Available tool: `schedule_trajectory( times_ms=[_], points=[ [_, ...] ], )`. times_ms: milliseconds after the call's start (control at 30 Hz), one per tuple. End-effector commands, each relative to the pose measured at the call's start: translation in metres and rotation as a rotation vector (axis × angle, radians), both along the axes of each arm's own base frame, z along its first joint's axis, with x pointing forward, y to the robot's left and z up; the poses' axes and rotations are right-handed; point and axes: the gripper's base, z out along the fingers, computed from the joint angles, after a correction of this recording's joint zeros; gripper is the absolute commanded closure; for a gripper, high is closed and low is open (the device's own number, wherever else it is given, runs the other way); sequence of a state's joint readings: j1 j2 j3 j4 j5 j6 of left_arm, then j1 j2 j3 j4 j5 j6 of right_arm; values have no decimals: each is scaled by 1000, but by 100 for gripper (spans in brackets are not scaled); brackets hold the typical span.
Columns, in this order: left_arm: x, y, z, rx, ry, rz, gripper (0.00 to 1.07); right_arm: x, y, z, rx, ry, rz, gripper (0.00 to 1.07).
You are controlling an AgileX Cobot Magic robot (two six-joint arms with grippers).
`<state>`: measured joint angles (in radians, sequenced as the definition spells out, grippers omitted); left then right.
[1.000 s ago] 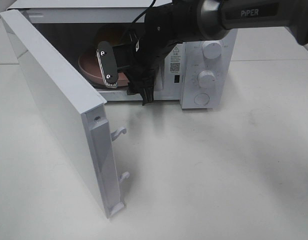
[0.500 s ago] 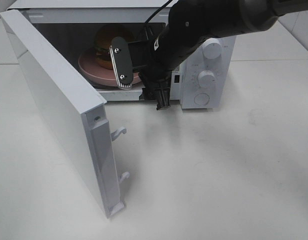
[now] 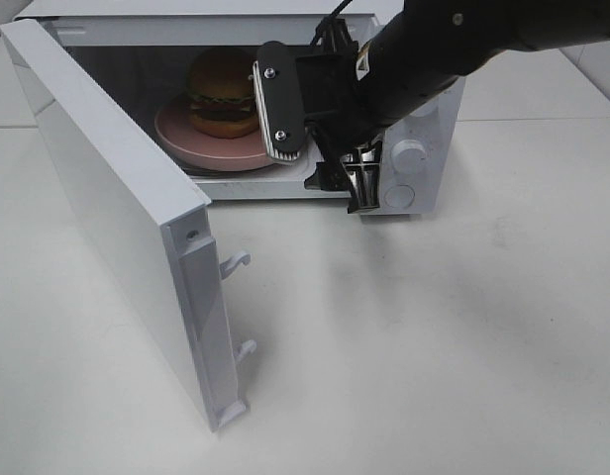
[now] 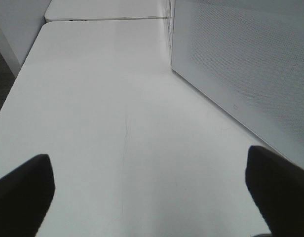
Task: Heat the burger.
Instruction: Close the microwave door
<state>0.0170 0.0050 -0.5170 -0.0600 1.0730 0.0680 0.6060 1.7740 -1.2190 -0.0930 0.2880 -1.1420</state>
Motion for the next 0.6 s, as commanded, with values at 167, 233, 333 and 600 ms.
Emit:
schedule_trajectory(
  times_ms=[167,233,333,600],
  points=[
    [0,0,0,-6,-6,-3,9,-24,-17,15,67,15,-75,31],
    [0,0,0,-6,-6,-3,9,-37,-26,20,107,37,-125,31],
    [0,0,0,-6,-6,-3,9,-55,-38,25,180,76,-215,31],
    [0,0,0,-6,-6,-3,9,-86,-60,34,355,223,-481,31]
  ],
)
